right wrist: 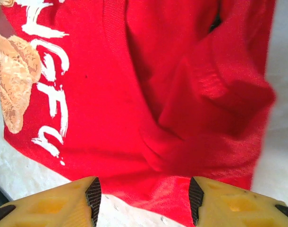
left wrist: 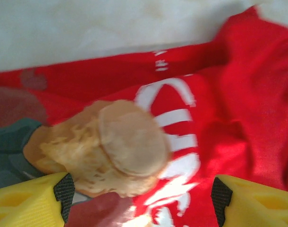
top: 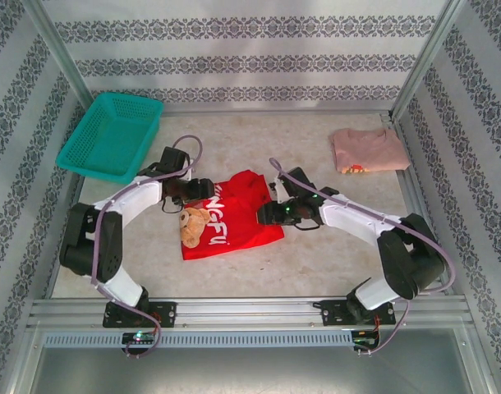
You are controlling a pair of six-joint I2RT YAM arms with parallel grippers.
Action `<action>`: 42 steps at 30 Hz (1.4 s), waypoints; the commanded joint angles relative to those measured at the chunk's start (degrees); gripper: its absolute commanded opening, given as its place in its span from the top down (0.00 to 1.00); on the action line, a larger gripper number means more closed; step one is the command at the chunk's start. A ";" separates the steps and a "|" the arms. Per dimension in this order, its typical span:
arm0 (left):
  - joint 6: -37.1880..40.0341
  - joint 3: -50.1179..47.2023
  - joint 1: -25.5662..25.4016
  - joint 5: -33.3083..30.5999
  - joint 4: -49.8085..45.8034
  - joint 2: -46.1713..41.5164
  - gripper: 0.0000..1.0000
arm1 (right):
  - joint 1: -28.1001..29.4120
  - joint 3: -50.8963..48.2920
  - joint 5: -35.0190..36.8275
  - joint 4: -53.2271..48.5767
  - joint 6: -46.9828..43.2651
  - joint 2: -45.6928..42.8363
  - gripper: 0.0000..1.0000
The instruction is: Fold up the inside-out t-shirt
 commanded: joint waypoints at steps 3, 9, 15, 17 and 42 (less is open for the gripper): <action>0.68 1.29 2.51 0.39 -2.44 3.10 0.22 | 1.27 4.46 3.24 1.88 2.10 6.72 0.51; 0.70 -5.16 2.23 0.28 -2.81 1.01 0.23 | -2.83 6.74 4.75 -0.65 0.96 13.68 0.54; -3.64 -18.20 -2.04 5.25 -0.99 -9.66 0.23 | -8.20 14.95 4.23 -3.40 -6.01 20.17 0.56; -6.67 -21.20 -6.87 7.97 -0.37 -13.71 0.23 | -9.38 19.67 3.81 -5.09 -9.54 22.23 0.56; 12.54 18.78 0.18 14.13 -3.36 16.99 0.34 | 10.71 0.49 3.14 8.09 10.05 4.62 0.53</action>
